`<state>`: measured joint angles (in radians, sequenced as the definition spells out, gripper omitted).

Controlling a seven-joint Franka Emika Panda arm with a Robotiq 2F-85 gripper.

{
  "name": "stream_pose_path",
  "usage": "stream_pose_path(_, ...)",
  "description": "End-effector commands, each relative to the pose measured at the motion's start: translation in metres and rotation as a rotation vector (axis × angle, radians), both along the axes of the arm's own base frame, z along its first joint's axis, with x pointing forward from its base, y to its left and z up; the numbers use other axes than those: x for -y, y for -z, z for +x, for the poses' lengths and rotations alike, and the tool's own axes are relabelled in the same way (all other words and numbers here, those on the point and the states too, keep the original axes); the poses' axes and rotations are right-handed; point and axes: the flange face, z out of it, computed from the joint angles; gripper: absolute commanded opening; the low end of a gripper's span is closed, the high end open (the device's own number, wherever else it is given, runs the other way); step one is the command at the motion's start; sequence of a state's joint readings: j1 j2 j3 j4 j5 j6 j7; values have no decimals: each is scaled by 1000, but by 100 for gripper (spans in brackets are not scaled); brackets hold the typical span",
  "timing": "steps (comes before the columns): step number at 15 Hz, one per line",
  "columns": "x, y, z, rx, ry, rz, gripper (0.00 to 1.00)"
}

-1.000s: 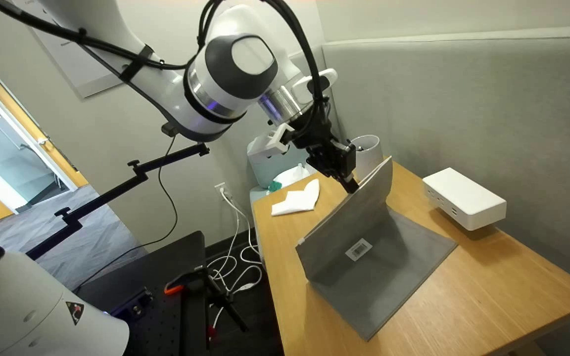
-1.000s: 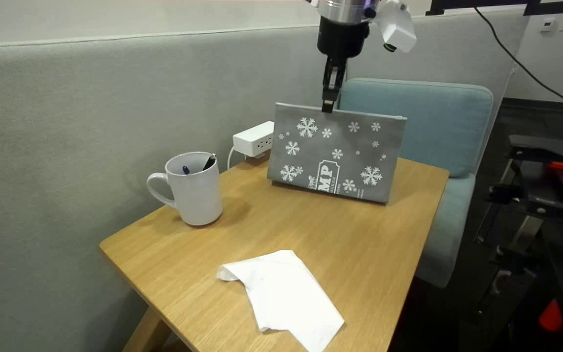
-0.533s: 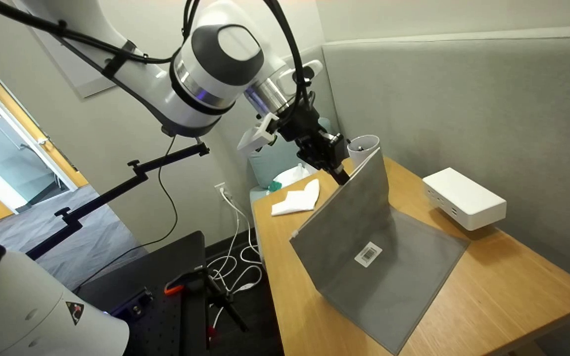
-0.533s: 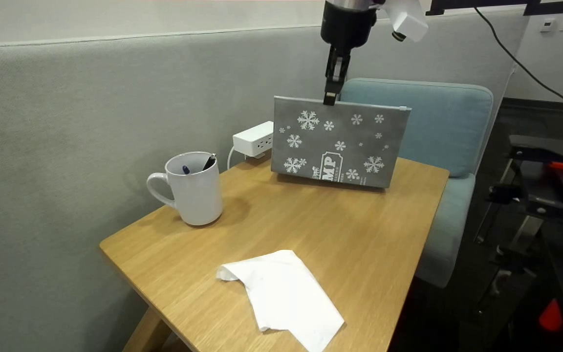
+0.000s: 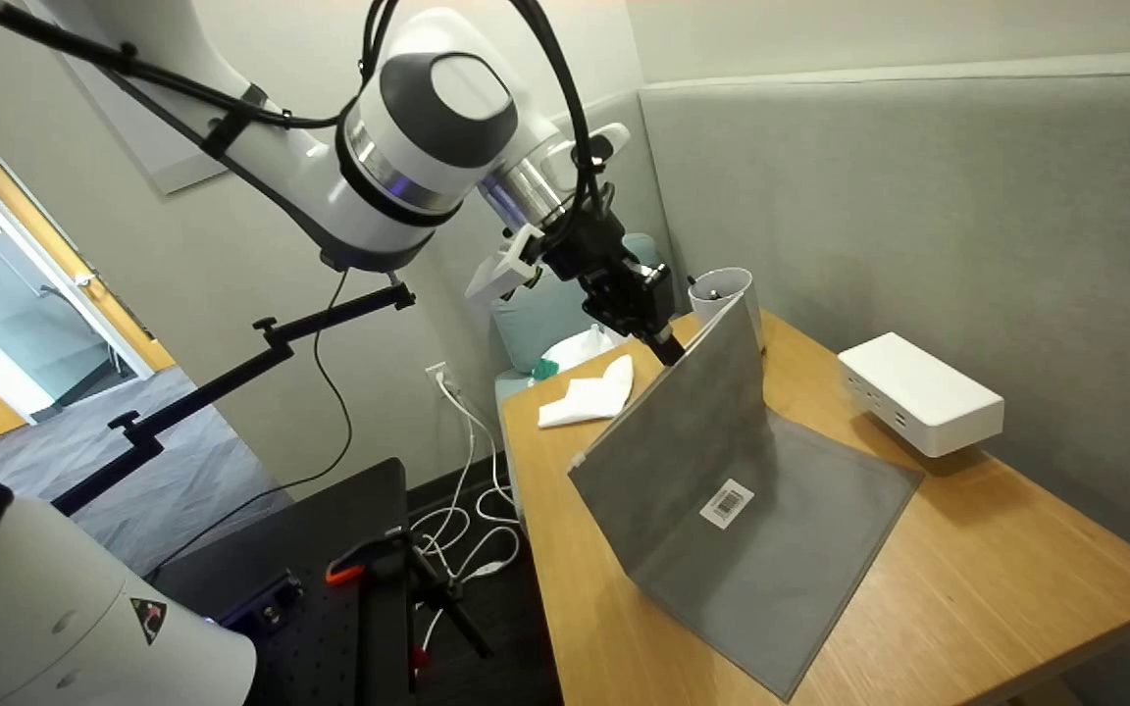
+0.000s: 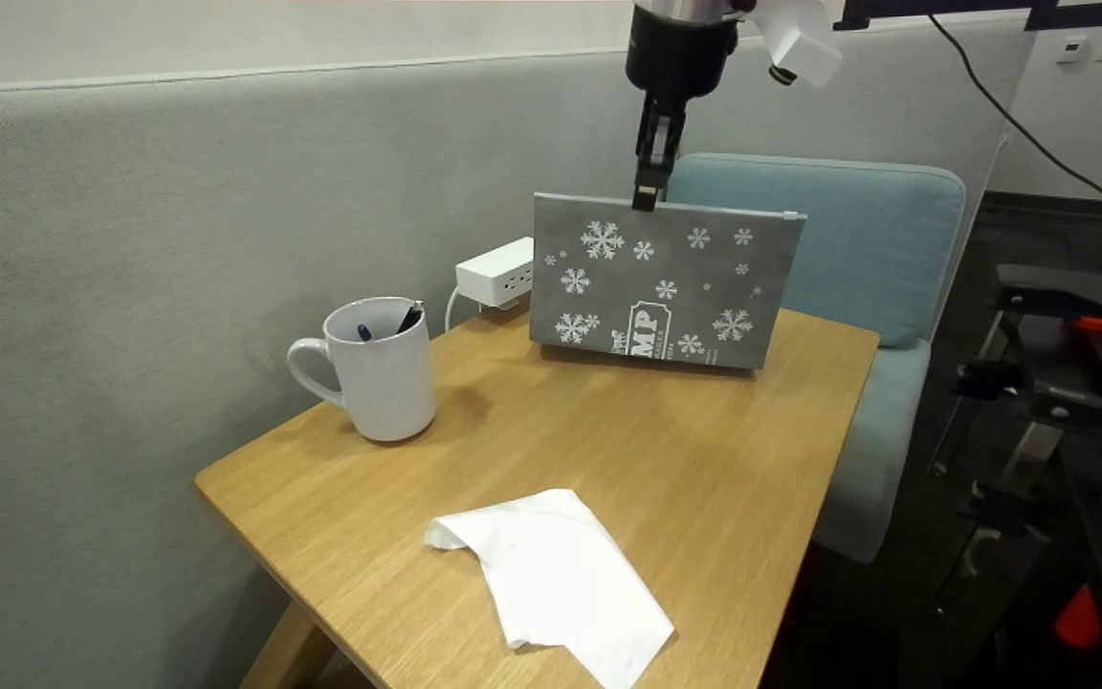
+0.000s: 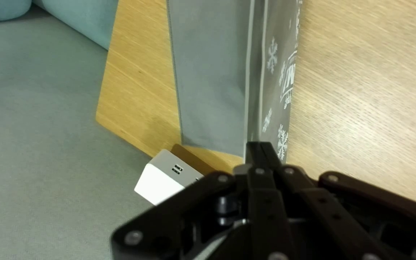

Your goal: Open the grey object on the table.

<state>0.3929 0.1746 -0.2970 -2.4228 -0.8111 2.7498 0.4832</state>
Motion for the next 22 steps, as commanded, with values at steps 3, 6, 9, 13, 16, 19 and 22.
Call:
stream_pose_path(3,-14,-1,3,38,-14,-65,0)
stream_pose_path(6,-35,3,-2,51,-53,-90,0)
stream_pose_path(9,-58,15,-6,27,-94,-99,0)
stream_pose_path(13,-86,36,-5,28,-95,-204,0)
stream_pose_path(16,-101,44,-5,82,-84,-335,0)
stream_pose_path(19,-118,57,-11,111,-92,-438,0)
stream_pose_path(22,-129,71,-18,105,-105,-497,0)
